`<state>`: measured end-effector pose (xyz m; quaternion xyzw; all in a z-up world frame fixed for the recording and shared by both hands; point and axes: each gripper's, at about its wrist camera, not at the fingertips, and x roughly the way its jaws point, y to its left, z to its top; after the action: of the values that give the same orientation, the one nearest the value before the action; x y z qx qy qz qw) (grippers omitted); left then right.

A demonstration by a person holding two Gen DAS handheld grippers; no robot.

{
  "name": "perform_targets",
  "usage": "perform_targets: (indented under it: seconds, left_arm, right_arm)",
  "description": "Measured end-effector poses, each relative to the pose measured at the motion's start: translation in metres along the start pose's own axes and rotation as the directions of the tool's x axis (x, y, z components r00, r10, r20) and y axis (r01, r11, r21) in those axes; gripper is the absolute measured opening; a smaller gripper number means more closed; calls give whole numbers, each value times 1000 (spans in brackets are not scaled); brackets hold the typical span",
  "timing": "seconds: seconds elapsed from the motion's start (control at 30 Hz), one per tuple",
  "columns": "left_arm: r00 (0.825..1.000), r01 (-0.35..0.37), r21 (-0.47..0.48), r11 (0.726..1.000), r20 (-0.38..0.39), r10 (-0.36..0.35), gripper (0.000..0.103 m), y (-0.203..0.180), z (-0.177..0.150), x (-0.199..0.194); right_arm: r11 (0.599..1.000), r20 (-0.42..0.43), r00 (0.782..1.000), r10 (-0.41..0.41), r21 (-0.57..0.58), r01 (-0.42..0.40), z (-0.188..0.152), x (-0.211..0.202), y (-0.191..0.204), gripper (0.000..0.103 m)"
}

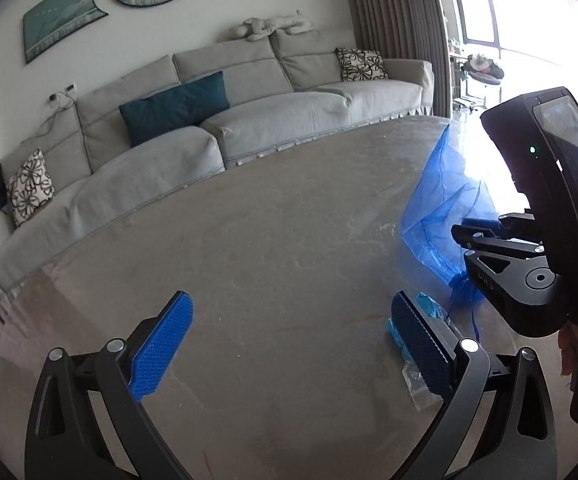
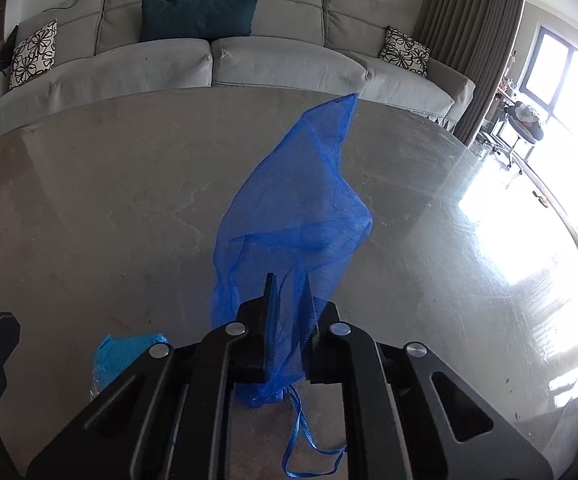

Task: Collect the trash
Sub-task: 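Grasp the blue mesh pouch by its drawstring end with the right gripper, then grasp the clear bag of blue gloves with the left gripper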

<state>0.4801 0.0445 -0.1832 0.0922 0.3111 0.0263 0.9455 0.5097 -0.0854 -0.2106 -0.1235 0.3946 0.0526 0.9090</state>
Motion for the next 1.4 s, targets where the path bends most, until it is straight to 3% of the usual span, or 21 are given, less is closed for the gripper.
perform_targets:
  seconds: [0.2,0.8,1.1,1.4]
  left_arm:
    - [1000,-10,21,1000,10,10,99,-6,-1,-3]
    - [1000,-3,67,998,19,2,99,-21,-3,-9]
    - [996,62,86,994,-66,-57,99,-46,-11,9]
    - [981,113,192,975,-176,-79,99,-82,-28,28]
  right_arm:
    - [997,33,999,-18,-80,20,-11,-13,13,1]
    - [1000,122,993,6,-27,-3,-31,-69,-22,1]
    - [999,126,992,-11,-49,18,-45,-83,-31,1]
    - [999,124,992,5,-47,1,-52,-77,-35,1]
